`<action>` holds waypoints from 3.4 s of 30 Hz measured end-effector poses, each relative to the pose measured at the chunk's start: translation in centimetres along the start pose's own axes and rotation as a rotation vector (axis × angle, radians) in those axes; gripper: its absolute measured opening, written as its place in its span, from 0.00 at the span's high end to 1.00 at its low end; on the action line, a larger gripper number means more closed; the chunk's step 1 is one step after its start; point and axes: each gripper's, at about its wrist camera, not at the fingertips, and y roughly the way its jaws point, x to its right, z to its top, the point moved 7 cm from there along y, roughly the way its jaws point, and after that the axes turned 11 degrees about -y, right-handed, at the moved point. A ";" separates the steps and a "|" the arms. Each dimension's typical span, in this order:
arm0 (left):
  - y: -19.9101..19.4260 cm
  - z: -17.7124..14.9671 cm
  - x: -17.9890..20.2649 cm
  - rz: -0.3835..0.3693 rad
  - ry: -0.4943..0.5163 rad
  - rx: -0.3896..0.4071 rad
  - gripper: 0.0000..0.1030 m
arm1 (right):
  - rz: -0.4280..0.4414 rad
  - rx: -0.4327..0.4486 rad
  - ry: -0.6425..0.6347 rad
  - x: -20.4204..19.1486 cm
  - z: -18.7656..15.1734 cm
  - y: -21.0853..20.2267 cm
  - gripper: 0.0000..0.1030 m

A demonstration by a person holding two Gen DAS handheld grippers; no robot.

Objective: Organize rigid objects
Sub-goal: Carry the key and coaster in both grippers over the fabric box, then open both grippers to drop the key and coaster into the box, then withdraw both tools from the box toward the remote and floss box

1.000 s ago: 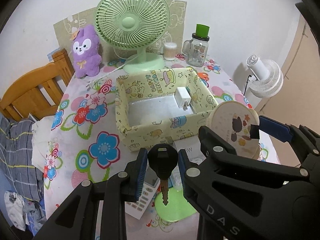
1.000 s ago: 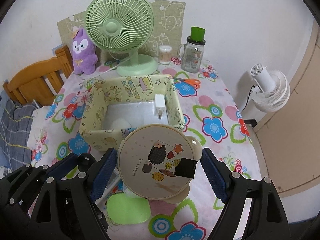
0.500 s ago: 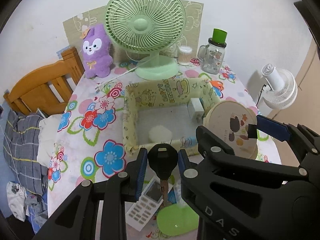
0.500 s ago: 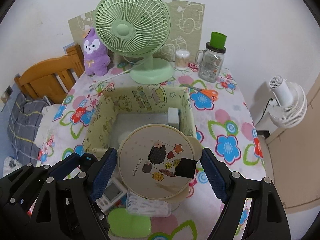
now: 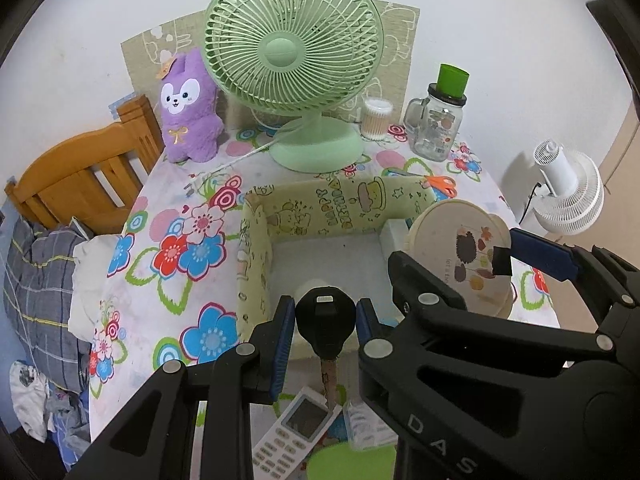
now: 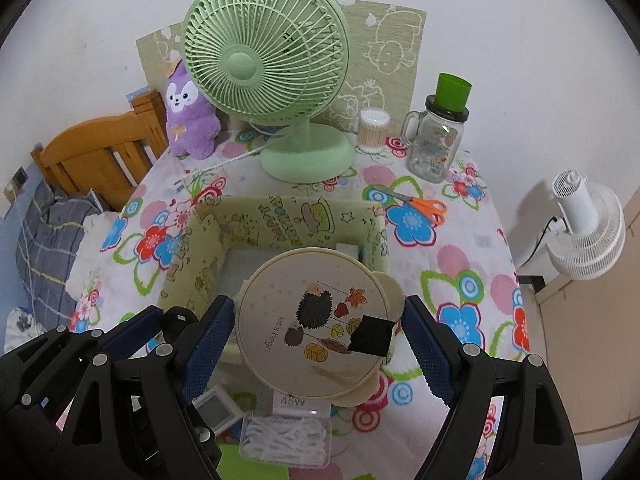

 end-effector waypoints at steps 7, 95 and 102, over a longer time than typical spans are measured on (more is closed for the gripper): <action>1.8 1.0 0.1 -0.002 -0.002 -0.019 0.69 | 0.010 -0.017 -0.008 0.4 1.0 1.9 0.17; 0.5 -0.1 0.2 -0.006 0.082 -0.024 0.17 | 0.034 -0.039 -0.014 -0.3 -0.1 0.3 0.00; -0.9 -0.7 0.0 -0.011 0.096 -0.008 0.17 | 0.028 -0.031 0.002 -0.6 -0.9 -1.1 0.00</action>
